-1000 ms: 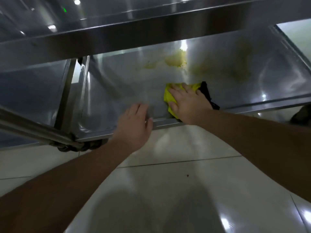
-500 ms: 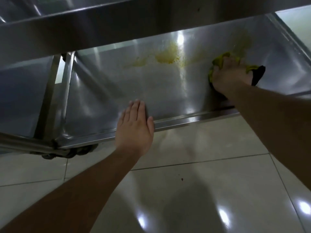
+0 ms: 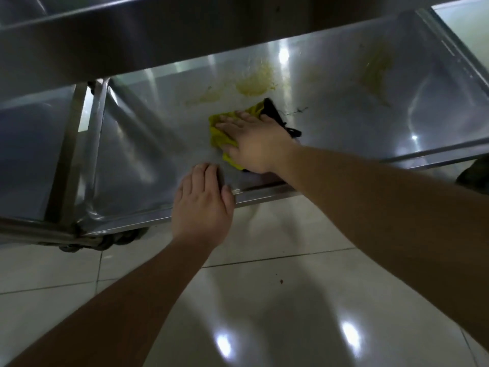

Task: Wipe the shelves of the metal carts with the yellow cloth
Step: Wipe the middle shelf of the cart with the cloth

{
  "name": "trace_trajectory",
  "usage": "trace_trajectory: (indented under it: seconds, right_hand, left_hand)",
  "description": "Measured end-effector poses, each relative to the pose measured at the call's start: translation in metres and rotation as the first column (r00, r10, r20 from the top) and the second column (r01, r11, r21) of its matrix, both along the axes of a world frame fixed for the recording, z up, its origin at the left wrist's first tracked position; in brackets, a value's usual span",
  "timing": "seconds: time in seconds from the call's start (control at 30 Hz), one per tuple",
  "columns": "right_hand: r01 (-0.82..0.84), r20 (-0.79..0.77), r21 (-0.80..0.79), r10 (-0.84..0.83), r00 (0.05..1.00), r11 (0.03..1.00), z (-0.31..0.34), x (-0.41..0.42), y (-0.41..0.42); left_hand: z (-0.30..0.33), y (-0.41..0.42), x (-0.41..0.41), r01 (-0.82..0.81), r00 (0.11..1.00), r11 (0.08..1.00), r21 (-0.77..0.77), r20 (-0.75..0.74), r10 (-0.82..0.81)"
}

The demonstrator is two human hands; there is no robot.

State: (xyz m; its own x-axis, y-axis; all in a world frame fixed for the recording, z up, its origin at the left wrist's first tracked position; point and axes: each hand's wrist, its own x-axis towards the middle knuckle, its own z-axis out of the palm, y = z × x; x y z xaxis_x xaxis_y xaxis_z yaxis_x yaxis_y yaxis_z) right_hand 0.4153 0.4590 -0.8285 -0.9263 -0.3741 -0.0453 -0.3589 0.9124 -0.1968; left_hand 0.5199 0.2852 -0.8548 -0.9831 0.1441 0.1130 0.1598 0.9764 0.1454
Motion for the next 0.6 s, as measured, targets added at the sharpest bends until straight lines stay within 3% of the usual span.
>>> trace_trajectory:
  seconds: [0.2,0.3,0.4,0.5,0.6]
  right_hand:
    - [0.299,-0.117,0.018,-0.295,0.948,0.954,-0.005,-0.007,0.167]
    - [0.610,-0.038,0.051,-0.609,0.792,0.791,-0.009,0.000,0.264]
    - [0.741,0.029,0.045,-0.742,0.670,0.670,-0.017,0.015,0.293]
    - [0.701,-0.011,-0.007,-0.701,0.713,0.713,-0.010,0.030,0.251]
    - [0.478,-0.110,0.031,-0.473,0.874,0.878,-0.004,0.042,0.182]
  left_hand:
    - [0.000,0.000,-0.001,0.010,0.999,1.000,-0.011,0.051,-0.009]
    - [-0.001,-0.001,-0.001,0.044,0.997,0.998,-0.040,0.071,-0.041]
    - [-0.002,-0.001,-0.002,0.036,0.997,0.999,-0.039,0.073,-0.033]
    - [-0.003,0.000,-0.001,0.035,0.998,0.999,-0.033,0.045,-0.033]
    - [-0.001,0.002,-0.001,0.039,0.998,0.999,-0.036,0.042,-0.037]
